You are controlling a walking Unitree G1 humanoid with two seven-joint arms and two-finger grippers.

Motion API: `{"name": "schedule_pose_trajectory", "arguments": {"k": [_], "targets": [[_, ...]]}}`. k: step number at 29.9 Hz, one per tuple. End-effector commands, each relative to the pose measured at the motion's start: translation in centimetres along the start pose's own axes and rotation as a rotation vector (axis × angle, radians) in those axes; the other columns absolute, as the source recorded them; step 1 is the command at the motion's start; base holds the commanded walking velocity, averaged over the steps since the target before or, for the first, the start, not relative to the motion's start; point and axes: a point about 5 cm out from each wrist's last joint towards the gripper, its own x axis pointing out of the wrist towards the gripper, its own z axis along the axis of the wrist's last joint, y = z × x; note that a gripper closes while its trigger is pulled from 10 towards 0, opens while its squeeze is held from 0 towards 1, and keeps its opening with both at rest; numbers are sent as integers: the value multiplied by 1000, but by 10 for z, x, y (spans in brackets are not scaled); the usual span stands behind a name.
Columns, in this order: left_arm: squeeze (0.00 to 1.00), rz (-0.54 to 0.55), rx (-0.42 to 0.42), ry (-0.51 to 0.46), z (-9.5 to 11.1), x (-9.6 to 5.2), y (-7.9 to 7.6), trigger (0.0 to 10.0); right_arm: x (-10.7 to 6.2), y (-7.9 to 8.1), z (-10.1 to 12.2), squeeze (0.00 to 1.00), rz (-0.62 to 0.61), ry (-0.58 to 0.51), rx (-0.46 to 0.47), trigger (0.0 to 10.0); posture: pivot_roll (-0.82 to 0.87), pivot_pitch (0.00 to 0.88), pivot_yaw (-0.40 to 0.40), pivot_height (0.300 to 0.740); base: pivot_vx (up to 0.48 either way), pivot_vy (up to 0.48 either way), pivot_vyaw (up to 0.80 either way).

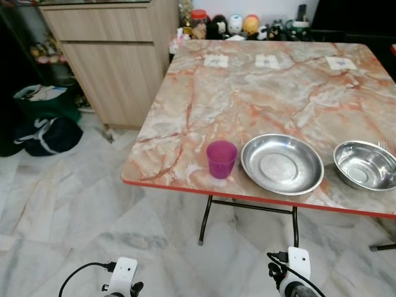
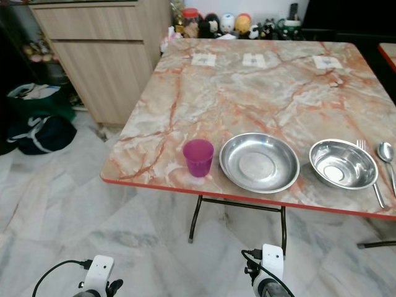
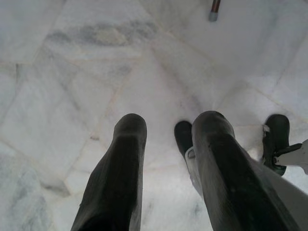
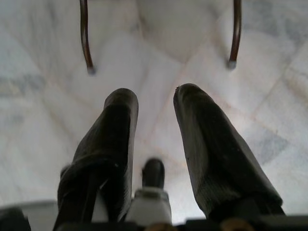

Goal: Setting the table

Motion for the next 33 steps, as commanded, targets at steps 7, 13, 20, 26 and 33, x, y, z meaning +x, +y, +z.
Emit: {"name": "schedule_pose_trajectory", "arguments": {"k": [7,13,20,26,33], "targets": [[0,1,5,23,-8,-2,2,10000,-3,1,10,0,26,-158,64,10000,-88,82,-8,740,0,0,0],[0,-3,14,25,-9,-2,2,10000,-11,2,8,0,47,-264,50,10000,-97,76,-14,740,0,0,0],[0,-7,22,22,-8,-2,1,10000,-34,2,20,0,92,-483,-57,10000,-107,70,-15,740,0,0,0],[0,-8,28,23,-8,-2,0,10000,-67,6,63,0,79,-695,-97,10000,-108,61,-15,740,0,0,0],[0,-10,32,22,-7,-2,0,10000,-80,14,121,1000,50,-872,-17,10000,-108,63,-10,740,0,0,0]]}}
